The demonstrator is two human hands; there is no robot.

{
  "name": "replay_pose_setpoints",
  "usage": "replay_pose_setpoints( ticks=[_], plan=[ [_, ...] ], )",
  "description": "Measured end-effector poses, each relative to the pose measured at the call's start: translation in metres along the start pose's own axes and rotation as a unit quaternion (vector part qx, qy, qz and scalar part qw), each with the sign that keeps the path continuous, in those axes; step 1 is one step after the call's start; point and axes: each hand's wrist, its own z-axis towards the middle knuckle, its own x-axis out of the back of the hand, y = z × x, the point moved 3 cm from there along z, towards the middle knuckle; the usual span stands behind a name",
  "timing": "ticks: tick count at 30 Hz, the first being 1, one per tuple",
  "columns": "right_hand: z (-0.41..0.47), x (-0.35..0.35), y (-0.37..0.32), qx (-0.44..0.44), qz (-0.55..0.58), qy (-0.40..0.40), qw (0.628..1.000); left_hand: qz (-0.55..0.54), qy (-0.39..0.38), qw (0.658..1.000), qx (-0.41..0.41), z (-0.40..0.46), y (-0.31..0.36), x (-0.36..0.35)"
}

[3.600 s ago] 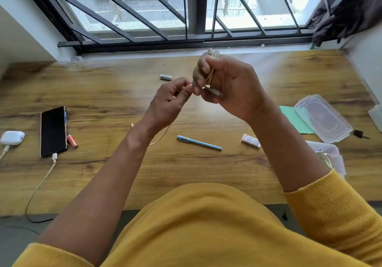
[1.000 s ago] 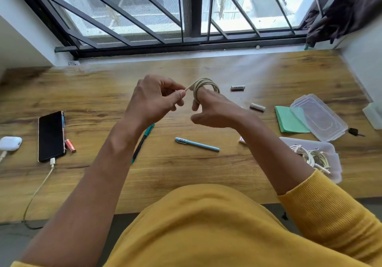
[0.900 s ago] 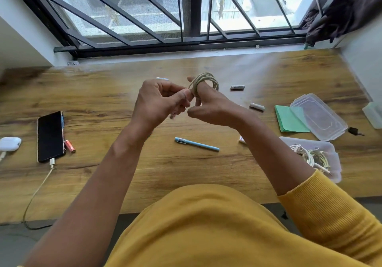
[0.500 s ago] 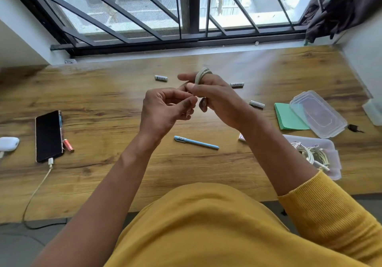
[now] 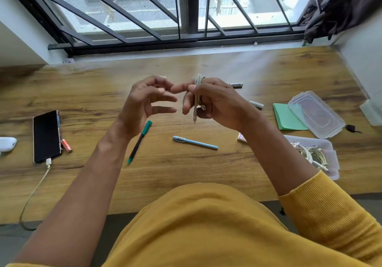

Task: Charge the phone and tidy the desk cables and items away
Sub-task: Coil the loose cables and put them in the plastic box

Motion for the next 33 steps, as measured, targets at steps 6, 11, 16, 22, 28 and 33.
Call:
replay_pose_setpoints(
  ticks=[6,11,16,22,28,33],
  plan=[
    [0.001,-0.022,0.000,-0.054,-0.028,-0.155,0.986,0.045,-0.177,0.982,-0.045,0.004,0.023,-0.038],
    [-0.003,-0.019,-0.001,-0.061,-0.019,-0.168,0.984,0.098,-0.206,0.972,-0.058,0.004,0.018,-0.040],
    [0.000,-0.012,0.008,-0.064,0.027,-0.117,0.991,0.088,-0.114,0.988,-0.062,0.007,0.011,-0.038],
    [0.005,-0.012,0.020,-0.052,0.022,-0.009,0.998,0.068,-0.009,0.998,-0.016,0.011,-0.007,-0.036],
    [0.008,-0.013,0.017,-0.009,-0.013,0.077,0.997,0.048,0.099,0.994,0.018,0.013,-0.016,-0.032],
    [0.008,0.001,0.016,-0.014,-0.063,0.138,0.988,-0.087,0.152,0.983,0.058,0.014,-0.016,-0.029]
  ],
)
